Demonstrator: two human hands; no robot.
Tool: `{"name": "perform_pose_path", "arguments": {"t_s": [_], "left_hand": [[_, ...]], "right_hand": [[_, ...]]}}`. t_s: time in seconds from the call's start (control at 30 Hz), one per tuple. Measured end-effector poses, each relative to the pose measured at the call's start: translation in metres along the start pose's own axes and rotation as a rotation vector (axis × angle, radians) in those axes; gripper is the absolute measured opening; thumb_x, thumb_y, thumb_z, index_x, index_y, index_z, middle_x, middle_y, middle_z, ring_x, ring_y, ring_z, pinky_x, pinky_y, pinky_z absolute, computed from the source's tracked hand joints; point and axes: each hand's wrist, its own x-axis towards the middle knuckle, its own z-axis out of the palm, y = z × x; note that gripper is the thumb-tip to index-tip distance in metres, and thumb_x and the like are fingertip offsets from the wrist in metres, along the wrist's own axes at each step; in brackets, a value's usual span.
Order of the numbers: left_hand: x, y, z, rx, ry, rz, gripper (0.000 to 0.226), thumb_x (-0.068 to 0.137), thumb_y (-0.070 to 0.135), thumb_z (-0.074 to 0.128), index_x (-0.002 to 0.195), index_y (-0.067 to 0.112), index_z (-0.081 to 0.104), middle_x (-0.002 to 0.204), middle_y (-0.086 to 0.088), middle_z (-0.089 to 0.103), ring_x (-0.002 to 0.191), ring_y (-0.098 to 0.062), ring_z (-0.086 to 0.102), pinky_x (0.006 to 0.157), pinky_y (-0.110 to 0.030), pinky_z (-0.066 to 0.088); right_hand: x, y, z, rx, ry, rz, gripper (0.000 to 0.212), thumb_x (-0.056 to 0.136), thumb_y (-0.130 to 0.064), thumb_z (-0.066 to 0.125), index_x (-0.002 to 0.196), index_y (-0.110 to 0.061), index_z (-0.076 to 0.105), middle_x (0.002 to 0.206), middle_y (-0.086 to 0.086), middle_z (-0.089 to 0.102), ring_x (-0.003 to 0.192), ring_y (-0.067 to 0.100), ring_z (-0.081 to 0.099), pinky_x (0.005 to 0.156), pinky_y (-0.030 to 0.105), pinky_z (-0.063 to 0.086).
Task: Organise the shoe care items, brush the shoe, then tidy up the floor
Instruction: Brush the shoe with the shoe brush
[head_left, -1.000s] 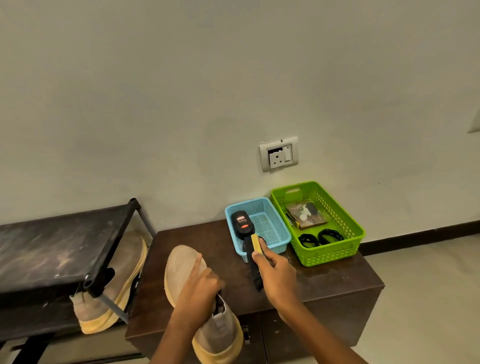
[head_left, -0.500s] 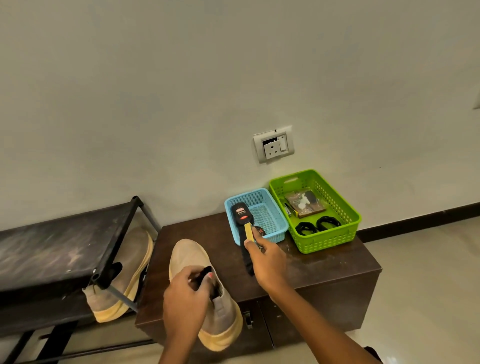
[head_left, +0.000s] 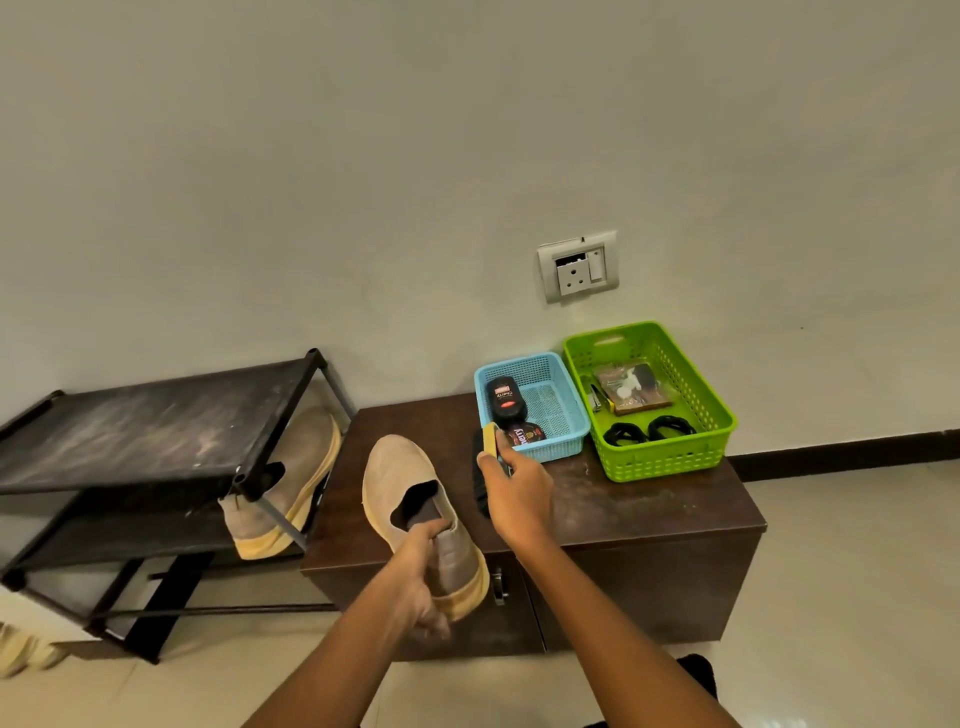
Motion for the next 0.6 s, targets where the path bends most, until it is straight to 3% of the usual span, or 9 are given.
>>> {"name": "perform_pose_path", "arguments": {"t_s": [0.17, 0.3, 0.4, 0.5, 0.6], "left_hand": [[0.007, 0.005, 0.003, -0.003, 0.004, 0.047, 0.062, 0.082, 0.032, 0.061, 0.130, -0.002, 0.041, 0.134, -0.021, 0.038, 0.125, -0.045, 0.032, 0.104, -0.060, 0.029], [0.001, 0.005, 0.007, -0.135, -0.001, 0.088, 0.032, 0.094, 0.017, 0.040, 0.121, 0.001, 0.045, 0.123, -0.021, 0.045, 0.119, -0.044, 0.040, 0.097, -0.057, 0.037], [0.002, 0.000, -0.001, -0.312, -0.014, 0.100, 0.039, 0.101, 0.017, 0.031, 0.136, 0.002, 0.036, 0.144, -0.018, 0.034, 0.133, -0.041, 0.030, 0.104, -0.060, 0.032], [0.001, -0.012, -0.019, -0.447, -0.063, 0.066, 0.041, 0.100, 0.008, 0.029, 0.140, -0.001, 0.028, 0.146, -0.023, 0.027, 0.134, -0.045, 0.025, 0.107, -0.057, 0.027], [0.005, -0.025, -0.037, -0.572, -0.125, 0.062, 0.041, 0.102, 0.011, 0.027, 0.142, 0.001, 0.030, 0.145, -0.024, 0.033, 0.132, -0.045, 0.032, 0.109, -0.056, 0.024]], "right_hand": [[0.003, 0.004, 0.003, -0.028, 0.002, -0.006, 0.047, 0.092, -0.035, 0.052, 0.137, -0.023, 0.048, 0.120, 0.009, 0.058, 0.109, 0.021, 0.051, 0.090, 0.030, 0.040], [0.007, 0.007, 0.003, -0.025, 0.002, -0.005, 0.046, 0.092, -0.034, 0.052, 0.136, -0.023, 0.049, 0.121, 0.009, 0.058, 0.109, 0.021, 0.051, 0.094, 0.033, 0.041], [0.008, 0.007, 0.001, -0.025, 0.002, -0.012, 0.045, 0.092, -0.035, 0.052, 0.136, -0.024, 0.050, 0.119, 0.009, 0.058, 0.106, 0.020, 0.052, 0.090, 0.029, 0.042], [0.008, 0.008, -0.001, -0.102, 0.001, -0.093, 0.045, 0.091, -0.038, 0.052, 0.135, -0.028, 0.049, 0.114, 0.010, 0.058, 0.102, 0.020, 0.053, 0.088, 0.029, 0.043], [0.003, 0.006, -0.003, -0.162, -0.066, -0.251, 0.047, 0.091, -0.039, 0.054, 0.136, -0.029, 0.047, 0.112, 0.010, 0.056, 0.103, 0.020, 0.052, 0.090, 0.030, 0.043]]}}
